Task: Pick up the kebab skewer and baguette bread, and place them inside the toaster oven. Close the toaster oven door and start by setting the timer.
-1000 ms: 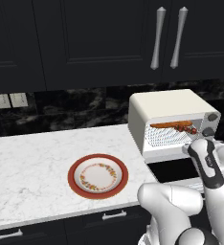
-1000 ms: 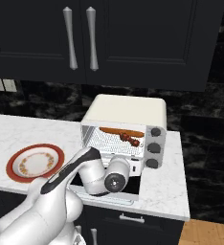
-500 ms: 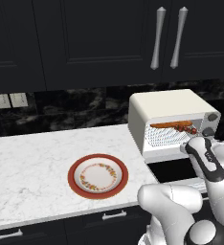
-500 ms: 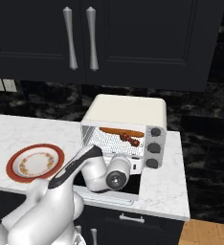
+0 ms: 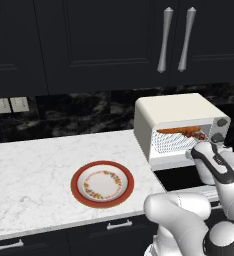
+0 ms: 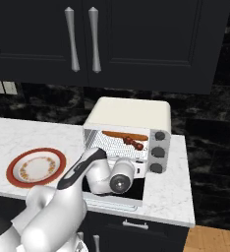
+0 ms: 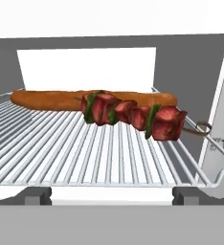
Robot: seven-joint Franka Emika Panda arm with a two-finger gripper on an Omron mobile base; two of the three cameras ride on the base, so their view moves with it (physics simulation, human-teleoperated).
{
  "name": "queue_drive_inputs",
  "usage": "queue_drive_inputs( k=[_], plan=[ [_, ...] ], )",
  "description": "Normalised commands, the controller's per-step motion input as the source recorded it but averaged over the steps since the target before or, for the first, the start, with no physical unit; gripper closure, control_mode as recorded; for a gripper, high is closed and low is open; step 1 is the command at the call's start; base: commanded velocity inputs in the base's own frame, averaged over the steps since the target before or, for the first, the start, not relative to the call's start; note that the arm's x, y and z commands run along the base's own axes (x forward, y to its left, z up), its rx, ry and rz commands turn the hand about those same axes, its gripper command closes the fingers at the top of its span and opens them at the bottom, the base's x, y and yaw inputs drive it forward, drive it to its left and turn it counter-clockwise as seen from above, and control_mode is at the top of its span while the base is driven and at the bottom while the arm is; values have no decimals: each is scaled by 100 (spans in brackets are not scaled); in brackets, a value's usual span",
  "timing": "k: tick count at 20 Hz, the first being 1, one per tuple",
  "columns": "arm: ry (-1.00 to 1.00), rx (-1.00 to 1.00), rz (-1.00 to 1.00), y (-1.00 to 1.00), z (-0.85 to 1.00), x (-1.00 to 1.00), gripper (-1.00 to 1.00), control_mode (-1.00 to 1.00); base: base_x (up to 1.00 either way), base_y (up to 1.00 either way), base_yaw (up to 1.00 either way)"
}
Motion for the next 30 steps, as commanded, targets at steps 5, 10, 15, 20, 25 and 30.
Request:
queue_drive_inputs(
  k=[5,10,15,20,25,30],
  plan=[
    [0,0,0,0,-8,12,-100,-100,0,0,0],
    [0,0,0,0,0,11,-100,-100,0,0,0],
    [0,0,0,0,0,-8,-100,-100,0,0,0],
    [0,0,0,0,2,-5,-100,-100,0,0,0],
    [-1,0,0,0,5,8,-100,-100,0,0,0],
    [0,0,0,0,0,13,-100,-100,0,0,0]
  ],
)
